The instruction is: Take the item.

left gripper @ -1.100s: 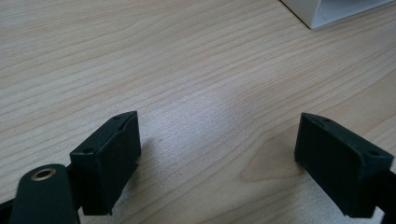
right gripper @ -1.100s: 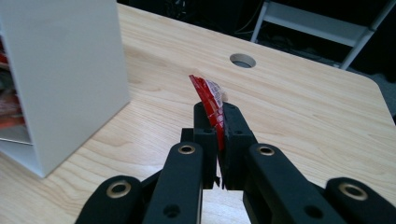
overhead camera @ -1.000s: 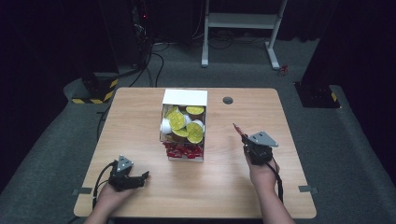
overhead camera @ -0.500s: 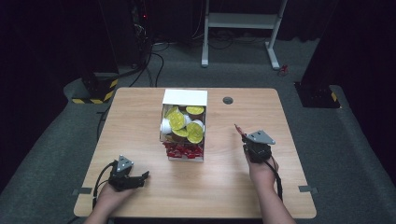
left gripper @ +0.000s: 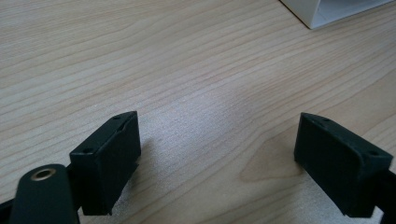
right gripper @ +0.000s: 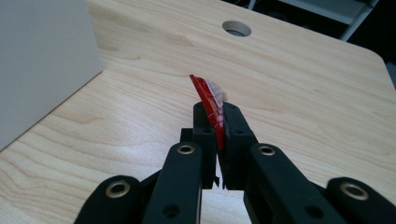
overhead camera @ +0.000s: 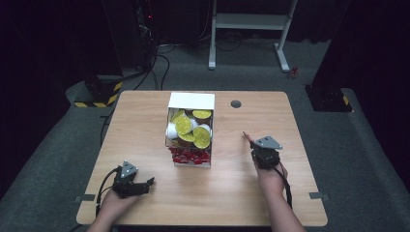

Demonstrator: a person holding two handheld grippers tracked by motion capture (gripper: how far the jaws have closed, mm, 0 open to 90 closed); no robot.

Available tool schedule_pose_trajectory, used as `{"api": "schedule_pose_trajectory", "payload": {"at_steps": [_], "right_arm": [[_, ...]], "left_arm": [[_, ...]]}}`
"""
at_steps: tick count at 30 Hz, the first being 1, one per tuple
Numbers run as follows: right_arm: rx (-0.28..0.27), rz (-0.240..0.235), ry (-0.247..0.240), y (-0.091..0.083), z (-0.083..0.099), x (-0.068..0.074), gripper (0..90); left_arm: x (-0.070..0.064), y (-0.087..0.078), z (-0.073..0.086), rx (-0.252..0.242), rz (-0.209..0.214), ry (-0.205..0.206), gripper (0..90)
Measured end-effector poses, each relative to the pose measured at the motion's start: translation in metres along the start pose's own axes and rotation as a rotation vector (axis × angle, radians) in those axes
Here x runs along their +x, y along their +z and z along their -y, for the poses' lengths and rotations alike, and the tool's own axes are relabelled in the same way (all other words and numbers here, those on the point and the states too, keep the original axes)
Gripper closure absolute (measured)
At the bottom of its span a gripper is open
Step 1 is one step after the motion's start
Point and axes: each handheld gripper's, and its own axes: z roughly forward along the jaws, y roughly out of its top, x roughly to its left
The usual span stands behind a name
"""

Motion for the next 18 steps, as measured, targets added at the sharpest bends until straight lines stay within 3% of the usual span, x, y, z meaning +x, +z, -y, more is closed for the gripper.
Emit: {"api": "schedule_pose_trajectory", "payload": {"at_steps": [10,18], "right_arm": [[0.007,-0.015,0.003,0.002,0.008,0.003,86.3],[0.048,-0.027,0.0,0.007,0.02,0.007,86.2]], "left_arm": [[0.0,0.0,0.0,-0.002,-0.002,0.0,15.0],[0.0,0.0,0.0,-0.002,0.0,0.0,15.0]]}}
